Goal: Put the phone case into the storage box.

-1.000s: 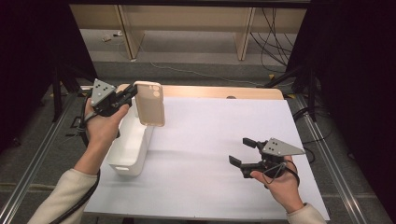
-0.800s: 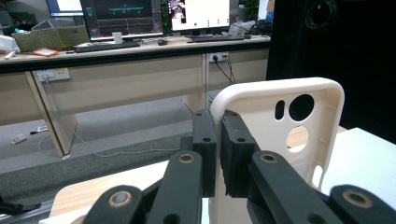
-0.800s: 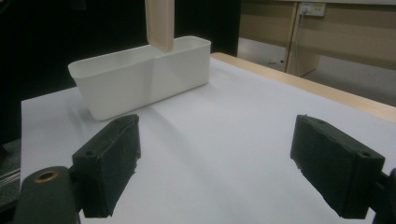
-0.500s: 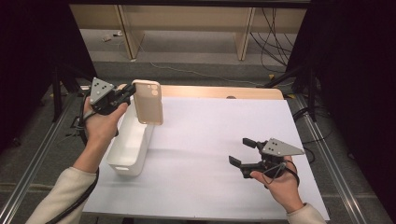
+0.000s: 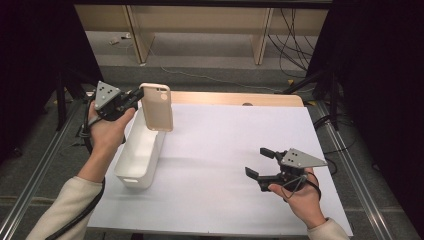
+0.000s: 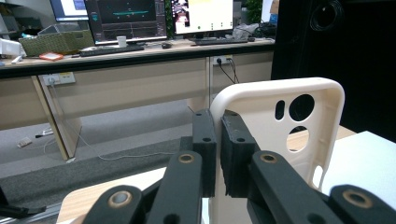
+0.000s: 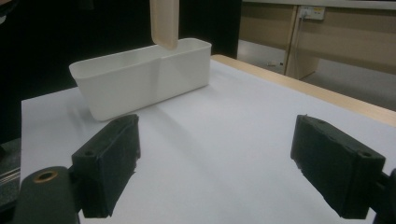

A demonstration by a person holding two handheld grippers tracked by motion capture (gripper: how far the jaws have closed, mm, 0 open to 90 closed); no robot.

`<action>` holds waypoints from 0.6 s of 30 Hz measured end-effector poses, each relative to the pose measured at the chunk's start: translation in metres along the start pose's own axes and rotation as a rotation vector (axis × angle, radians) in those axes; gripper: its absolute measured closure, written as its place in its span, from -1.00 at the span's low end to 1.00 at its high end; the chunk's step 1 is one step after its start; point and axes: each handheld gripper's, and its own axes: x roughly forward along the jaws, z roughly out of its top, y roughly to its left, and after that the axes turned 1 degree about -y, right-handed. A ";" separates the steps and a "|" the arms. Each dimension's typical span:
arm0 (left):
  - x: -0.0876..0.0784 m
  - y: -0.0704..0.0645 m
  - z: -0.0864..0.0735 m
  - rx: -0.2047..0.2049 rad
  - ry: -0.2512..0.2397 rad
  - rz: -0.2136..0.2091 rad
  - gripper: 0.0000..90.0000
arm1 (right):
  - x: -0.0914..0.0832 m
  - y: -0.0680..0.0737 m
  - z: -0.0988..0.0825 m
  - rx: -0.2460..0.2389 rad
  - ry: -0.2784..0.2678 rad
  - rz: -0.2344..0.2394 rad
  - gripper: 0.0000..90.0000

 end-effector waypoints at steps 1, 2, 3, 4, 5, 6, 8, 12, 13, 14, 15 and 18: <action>0.000 0.001 0.000 0.003 0.001 0.000 0.89 | 0.000 0.000 0.000 -0.004 0.002 0.002 -0.63; 0.001 0.001 0.000 -0.001 0.002 0.001 0.89 | 0.000 0.000 0.000 -0.001 0.006 0.004 -0.63; 0.001 0.001 0.000 0.000 0.004 0.003 0.89 | -0.001 0.000 0.000 -0.001 0.006 0.004 -0.63; 0.002 0.002 0.000 0.001 0.005 0.005 0.89 | -0.001 0.002 -0.001 0.022 0.016 0.007 -0.63; 0.002 0.002 0.000 0.001 0.005 0.004 0.89 | -0.001 0.001 -0.001 0.012 0.010 0.004 -0.63; 0.003 0.003 0.000 0.000 0.005 0.003 0.89 | -0.001 0.001 -0.001 -0.001 0.000 -0.001 -0.63; 0.004 0.004 0.000 0.009 0.007 0.007 0.89 | -0.002 0.000 -0.001 0.002 0.002 -0.001 -0.63; 0.006 0.005 0.000 0.013 0.008 0.005 0.89 | -0.002 0.001 -0.002 0.012 -0.003 0.006 -0.63; 0.006 0.006 0.000 0.011 0.005 0.005 0.89 | -0.002 0.001 -0.002 0.004 -0.011 0.004 -0.63; 0.007 0.006 0.001 0.009 0.003 0.006 0.89 | -0.002 0.001 -0.002 0.005 -0.009 0.005 -0.63; 0.007 0.007 0.001 0.013 0.003 0.006 0.89 | -0.002 0.001 -0.002 0.007 -0.010 0.005 -0.63; 0.007 0.009 0.002 0.010 0.000 0.010 0.89 | -0.006 0.000 -0.001 0.000 0.027 -0.013 -0.63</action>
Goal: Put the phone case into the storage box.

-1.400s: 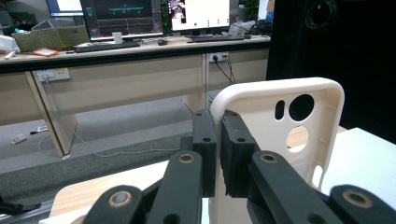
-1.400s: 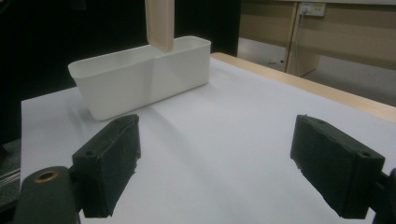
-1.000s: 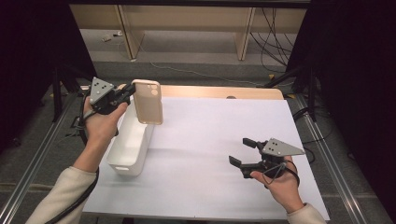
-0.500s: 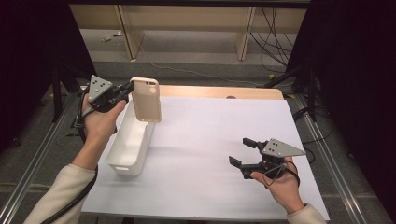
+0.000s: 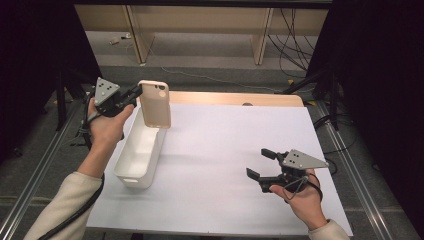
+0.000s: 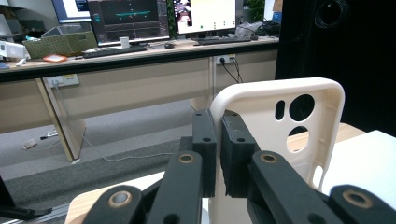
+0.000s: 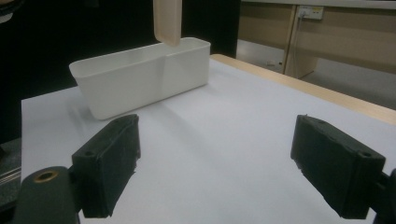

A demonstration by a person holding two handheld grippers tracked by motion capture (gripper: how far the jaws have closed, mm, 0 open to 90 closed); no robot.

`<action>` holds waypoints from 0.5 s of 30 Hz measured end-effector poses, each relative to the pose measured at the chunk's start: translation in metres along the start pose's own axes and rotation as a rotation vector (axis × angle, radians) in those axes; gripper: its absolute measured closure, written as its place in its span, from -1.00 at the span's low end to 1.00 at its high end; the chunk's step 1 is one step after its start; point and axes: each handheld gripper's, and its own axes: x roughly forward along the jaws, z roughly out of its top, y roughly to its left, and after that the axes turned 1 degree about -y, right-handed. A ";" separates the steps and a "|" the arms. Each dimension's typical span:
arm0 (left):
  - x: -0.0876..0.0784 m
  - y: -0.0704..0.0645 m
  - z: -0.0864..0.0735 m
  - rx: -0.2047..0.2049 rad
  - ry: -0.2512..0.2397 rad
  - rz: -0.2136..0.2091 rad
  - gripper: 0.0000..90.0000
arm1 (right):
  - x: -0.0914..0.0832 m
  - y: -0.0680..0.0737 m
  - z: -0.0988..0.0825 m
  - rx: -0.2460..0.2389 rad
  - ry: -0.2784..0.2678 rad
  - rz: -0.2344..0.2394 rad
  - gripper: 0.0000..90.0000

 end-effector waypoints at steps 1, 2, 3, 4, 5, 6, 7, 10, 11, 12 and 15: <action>0.000 0.001 0.001 0.003 0.000 0.001 0.89 | 0.000 0.000 0.000 0.001 0.000 -0.001 -0.63; 0.000 0.001 0.001 0.003 -0.001 0.001 0.89 | -0.001 0.001 0.000 0.021 0.018 0.009 -0.63; 0.000 0.002 0.002 0.001 -0.001 0.001 0.89 | 0.003 0.002 -0.002 0.037 -0.017 0.025 -0.63; 0.000 0.003 0.002 0.005 -0.001 0.003 0.89 | 0.003 0.002 -0.002 0.037 -0.014 0.023 -0.63; 0.000 0.004 0.003 0.005 -0.002 0.006 0.89 | 0.002 0.002 -0.002 0.031 -0.009 0.020 -0.63; 0.000 0.004 0.003 0.005 -0.004 0.006 0.89 | 0.003 0.002 -0.002 0.033 -0.011 0.024 -0.63; 0.000 0.005 0.003 0.005 -0.003 0.007 0.89 | 0.003 0.002 -0.002 0.033 -0.011 0.024 -0.63; 0.000 0.007 0.003 0.007 -0.003 0.008 0.89 | 0.003 0.002 -0.002 0.032 -0.011 0.024 -0.63; 0.000 0.007 0.003 0.003 -0.002 0.009 0.89 | 0.002 0.002 -0.002 0.029 -0.006 0.025 -0.63; 0.000 0.008 0.003 0.005 -0.001 0.009 0.89 | 0.002 0.002 -0.002 0.030 -0.006 0.025 -0.63; 0.001 0.009 0.003 0.008 -0.002 0.011 0.89 | 0.002 0.002 -0.002 0.029 -0.005 0.027 -0.63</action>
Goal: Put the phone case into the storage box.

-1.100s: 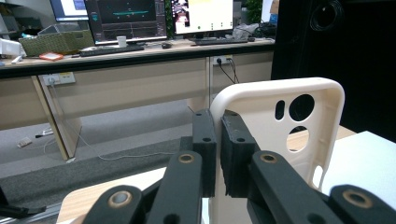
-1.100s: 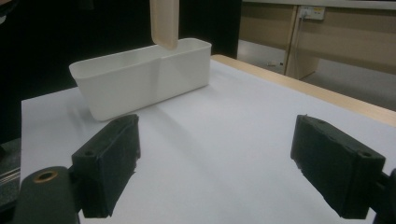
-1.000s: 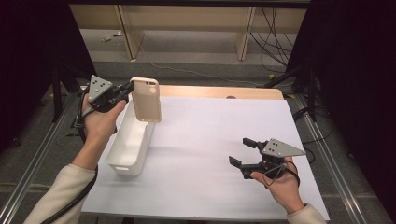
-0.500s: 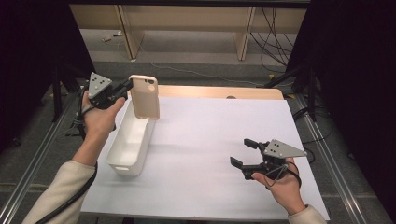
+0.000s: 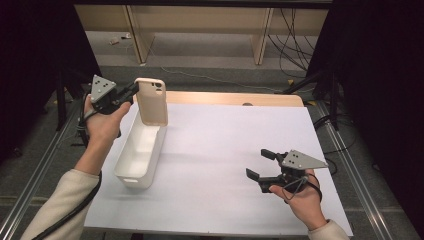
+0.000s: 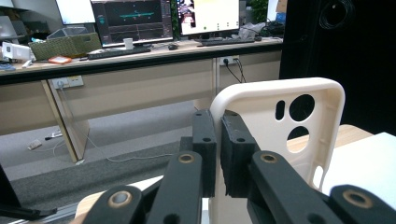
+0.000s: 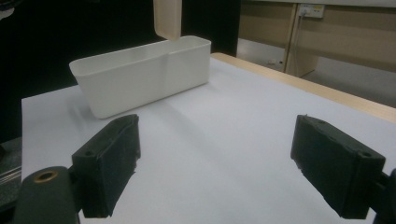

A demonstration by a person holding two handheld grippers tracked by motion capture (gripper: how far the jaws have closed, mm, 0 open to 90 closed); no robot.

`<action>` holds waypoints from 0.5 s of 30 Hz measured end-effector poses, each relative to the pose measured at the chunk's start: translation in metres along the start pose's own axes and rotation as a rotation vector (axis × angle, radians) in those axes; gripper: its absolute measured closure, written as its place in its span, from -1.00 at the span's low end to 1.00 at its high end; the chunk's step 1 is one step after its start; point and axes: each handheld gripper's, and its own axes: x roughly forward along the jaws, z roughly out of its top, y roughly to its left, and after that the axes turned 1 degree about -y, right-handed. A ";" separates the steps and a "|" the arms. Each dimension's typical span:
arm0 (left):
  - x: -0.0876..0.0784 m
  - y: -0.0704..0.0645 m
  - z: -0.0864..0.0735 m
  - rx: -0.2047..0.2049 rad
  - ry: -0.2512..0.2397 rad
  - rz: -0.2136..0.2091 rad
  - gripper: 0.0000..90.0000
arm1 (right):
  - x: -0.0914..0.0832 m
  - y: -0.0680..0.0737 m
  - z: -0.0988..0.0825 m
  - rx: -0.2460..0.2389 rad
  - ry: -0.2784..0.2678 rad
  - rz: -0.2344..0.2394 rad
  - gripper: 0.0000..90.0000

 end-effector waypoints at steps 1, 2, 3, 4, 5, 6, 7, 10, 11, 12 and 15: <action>0.000 0.000 0.000 0.001 0.000 0.001 0.89 | 0.001 -0.001 0.000 -0.027 -0.013 -0.011 -0.63; 0.001 0.001 0.000 0.000 0.000 0.001 0.89 | 0.001 -0.001 0.000 -0.026 -0.014 -0.010 -0.63; 0.001 0.001 0.000 -0.001 0.000 0.000 0.89 | 0.000 -0.001 0.000 -0.027 -0.013 -0.016 -0.63; 0.001 0.002 0.000 0.001 0.001 0.001 0.89 | 0.000 0.001 0.000 -0.006 0.003 -0.012 -0.63; 0.002 0.002 0.000 0.001 0.001 0.002 0.89 | 0.000 0.000 0.000 -0.007 0.002 -0.011 -0.63; 0.002 0.002 0.000 0.004 0.003 0.002 0.89 | 0.000 0.000 0.000 -0.018 -0.006 -0.014 -0.63; 0.002 0.002 0.000 0.005 0.004 0.002 0.89 | 0.000 0.000 0.000 -0.017 -0.005 -0.014 -0.63; 0.004 0.003 0.000 0.003 0.004 0.005 0.89 | -0.001 0.001 0.000 -0.002 0.001 -0.008 -0.63; 0.004 0.004 0.000 0.004 0.004 0.004 0.89 | 0.000 -0.001 0.000 -0.019 -0.011 -0.012 -0.63; 0.005 0.004 0.000 0.004 0.005 0.004 0.89 | 0.000 0.000 0.000 -0.001 -0.002 -0.001 -0.63; 0.006 0.006 0.000 0.004 0.002 0.005 0.89 | 0.000 -0.001 0.000 -0.024 -0.017 -0.008 -0.63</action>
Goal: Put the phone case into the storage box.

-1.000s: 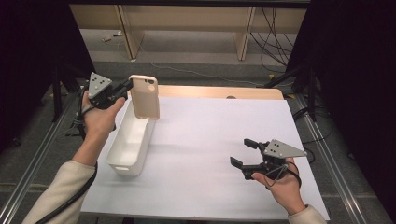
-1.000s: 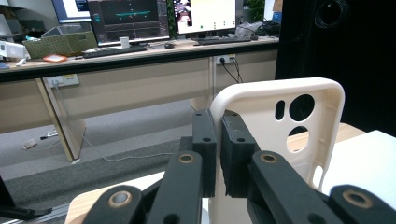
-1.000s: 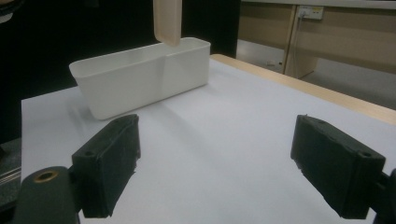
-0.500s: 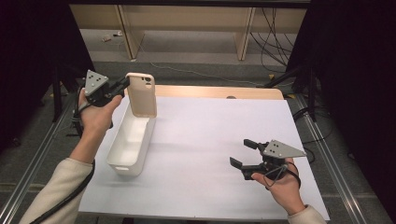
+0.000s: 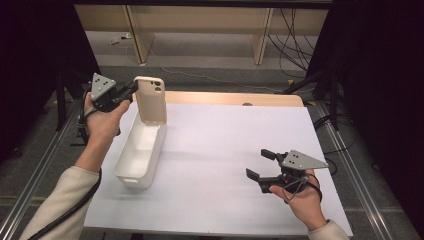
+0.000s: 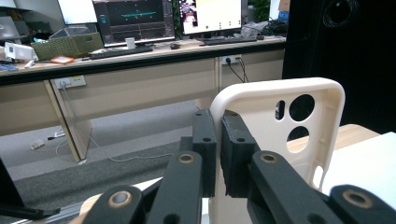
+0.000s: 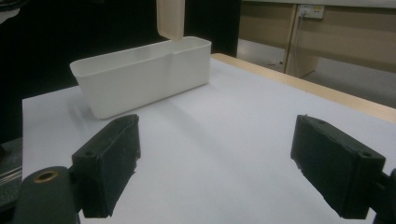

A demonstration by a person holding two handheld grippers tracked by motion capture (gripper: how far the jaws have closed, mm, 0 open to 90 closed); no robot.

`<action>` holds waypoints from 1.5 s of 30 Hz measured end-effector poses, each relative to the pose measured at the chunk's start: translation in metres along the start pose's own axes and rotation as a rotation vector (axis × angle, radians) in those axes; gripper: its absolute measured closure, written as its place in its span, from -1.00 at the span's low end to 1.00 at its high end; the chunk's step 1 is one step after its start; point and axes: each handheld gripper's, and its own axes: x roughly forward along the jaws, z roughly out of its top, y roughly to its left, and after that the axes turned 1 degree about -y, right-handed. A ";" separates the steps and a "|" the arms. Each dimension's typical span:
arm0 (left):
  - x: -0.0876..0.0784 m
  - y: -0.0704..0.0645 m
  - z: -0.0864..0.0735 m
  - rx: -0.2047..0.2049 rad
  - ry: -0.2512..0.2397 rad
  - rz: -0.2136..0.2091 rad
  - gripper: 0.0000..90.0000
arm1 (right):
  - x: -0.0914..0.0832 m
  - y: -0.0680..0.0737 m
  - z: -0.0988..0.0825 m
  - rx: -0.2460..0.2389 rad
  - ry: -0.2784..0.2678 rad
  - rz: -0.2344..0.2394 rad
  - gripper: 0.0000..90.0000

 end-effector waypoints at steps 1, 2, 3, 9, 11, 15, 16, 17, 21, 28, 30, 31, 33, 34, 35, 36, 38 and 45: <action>0.000 0.001 0.000 -0.001 0.001 0.002 0.89 | 0.000 0.000 0.000 -0.001 0.000 0.000 -0.63; 0.001 0.001 0.000 0.000 0.001 0.003 0.89 | 0.000 0.000 0.000 0.000 0.002 -0.002 -0.63; 0.001 0.001 0.000 -0.005 0.000 0.004 0.89 | 0.000 0.000 0.000 -0.001 0.003 -0.004 -0.63; 0.003 0.003 0.001 0.003 0.005 0.004 0.89 | -0.001 0.000 0.000 0.010 0.008 -0.001 -0.63; 0.004 0.004 0.001 0.003 0.006 0.008 0.89 | -0.001 0.001 0.000 0.024 0.014 0.008 -0.63; 0.006 0.005 0.000 0.003 0.009 0.009 0.89 | 0.000 -0.001 0.000 -0.005 -0.002 -0.002 -0.63; 0.006 0.005 0.000 0.002 0.009 0.011 0.89 | 0.000 -0.001 0.000 -0.005 0.001 -0.005 -0.63; 0.007 0.006 0.000 0.003 0.010 0.011 0.89 | 0.000 -0.001 0.000 -0.007 0.001 -0.004 -0.63; 0.009 0.006 -0.001 0.001 0.010 0.013 0.89 | -0.001 -0.001 0.000 0.001 0.004 -0.003 -0.63; 0.012 0.009 -0.002 0.006 0.019 0.022 0.89 | -0.001 -0.001 -0.001 -0.001 0.003 -0.005 -0.63; 0.013 0.009 -0.002 0.007 0.021 0.022 0.89 | -0.001 -0.001 -0.001 0.001 0.003 -0.004 -0.63; 0.013 0.010 -0.002 0.006 0.020 0.023 0.89 | -0.001 -0.001 -0.001 0.001 0.005 -0.003 -0.63; 0.014 0.010 -0.002 0.003 0.020 0.025 0.89 | -0.001 -0.001 -0.001 0.001 0.005 -0.003 -0.63; 0.014 0.011 -0.002 0.004 0.020 0.024 0.89 | -0.001 -0.001 -0.001 0.001 0.005 -0.003 -0.63; 0.015 0.011 -0.002 0.004 0.021 0.024 0.89 | -0.001 -0.001 -0.001 0.002 0.005 -0.002 -0.63; 0.015 0.012 -0.002 0.005 0.021 0.025 0.89 | 0.000 -0.001 -0.001 0.000 0.004 -0.002 -0.63; 0.016 0.013 -0.003 0.006 0.023 0.027 0.89 | 0.000 -0.001 -0.001 0.001 0.003 0.001 -0.63; 0.020 0.015 -0.004 0.005 0.022 0.029 0.89 | -0.001 -0.001 -0.001 0.001 0.009 -0.001 -0.63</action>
